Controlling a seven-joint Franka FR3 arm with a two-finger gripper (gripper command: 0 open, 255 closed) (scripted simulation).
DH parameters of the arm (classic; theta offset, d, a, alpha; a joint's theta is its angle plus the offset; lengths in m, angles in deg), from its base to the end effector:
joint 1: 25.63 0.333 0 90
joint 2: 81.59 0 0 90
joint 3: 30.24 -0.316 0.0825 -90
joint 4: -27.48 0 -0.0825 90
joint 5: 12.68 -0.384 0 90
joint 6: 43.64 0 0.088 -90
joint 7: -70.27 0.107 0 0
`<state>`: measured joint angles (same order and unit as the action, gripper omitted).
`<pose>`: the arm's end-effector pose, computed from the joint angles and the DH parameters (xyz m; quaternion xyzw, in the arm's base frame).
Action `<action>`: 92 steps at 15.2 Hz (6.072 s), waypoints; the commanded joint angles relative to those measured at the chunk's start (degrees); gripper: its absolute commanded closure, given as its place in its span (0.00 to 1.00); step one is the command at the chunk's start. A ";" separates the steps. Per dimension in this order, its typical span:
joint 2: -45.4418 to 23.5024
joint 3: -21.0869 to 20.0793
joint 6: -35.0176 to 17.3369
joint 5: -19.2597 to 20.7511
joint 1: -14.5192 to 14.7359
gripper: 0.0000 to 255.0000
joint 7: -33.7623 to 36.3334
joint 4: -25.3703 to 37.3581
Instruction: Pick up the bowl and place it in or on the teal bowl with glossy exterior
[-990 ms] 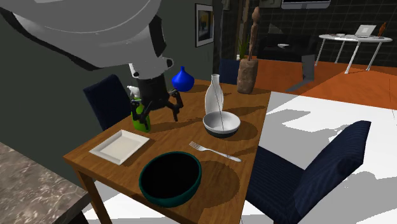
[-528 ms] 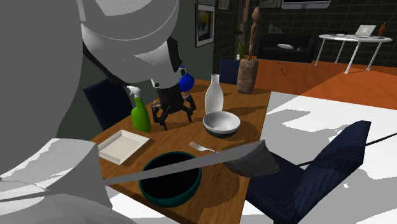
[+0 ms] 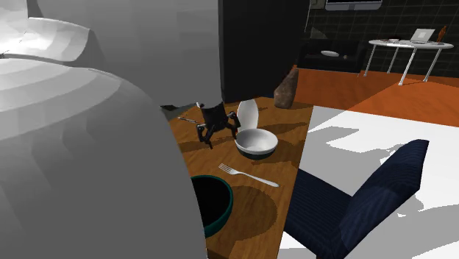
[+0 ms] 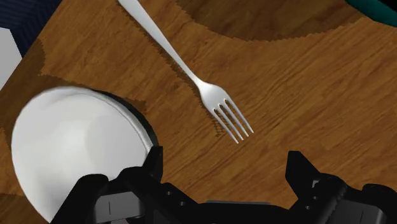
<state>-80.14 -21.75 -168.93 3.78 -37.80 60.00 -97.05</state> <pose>0.4961 -0.1984 0.4081 0.9930 -0.0095 -0.0127 0.1174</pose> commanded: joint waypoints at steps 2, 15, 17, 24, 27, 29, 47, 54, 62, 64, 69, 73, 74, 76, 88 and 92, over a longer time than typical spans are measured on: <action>-6.00 0.90 -2.26 0.97 -0.91 0.00 -0.27 4.67; -17.96 2.65 -9.66 2.04 -3.32 0.00 -0.84 10.81; -17.97 2.65 -9.66 2.04 -3.32 0.00 -0.84 10.82; -17.96 2.65 -9.65 2.04 -3.32 1.00 -0.84 10.83; -17.96 2.65 -9.65 2.04 -3.32 1.00 -0.84 10.82; -17.97 2.65 -9.65 2.03 -3.33 1.00 -0.85 10.83; -12.42 2.35 0.18 0.87 -3.01 1.00 -3.72 15.41; -10.64 2.23 4.95 0.38 -2.86 1.00 -5.03 18.53; -9.27 2.10 10.53 -0.15 -2.70 1.00 -6.52 22.90; -9.04 2.08 11.94 -0.28 -2.67 1.00 -6.90 24.14; -0.50 0.83 11.82 1.75 -0.87 1.00 -3.10 14.55; 7.57 -0.97 12.48 3.09 0.55 1.00 0.63 6.11; 9.53 -1.50 12.80 3.29 0.87 1.00 1.53 4.18; 13.42 -2.62 13.58 3.50 1.52 1.00 3.28 0.53; 35.34 -11.24 22.32 -0.30 6.47 1.00 12.87 -15.99; 41.85 -14.81 26.52 -3.33 8.90 1.00 16.12 -19.34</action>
<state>-40.16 -35.44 -143.47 1.38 -29.65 74.99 -115.20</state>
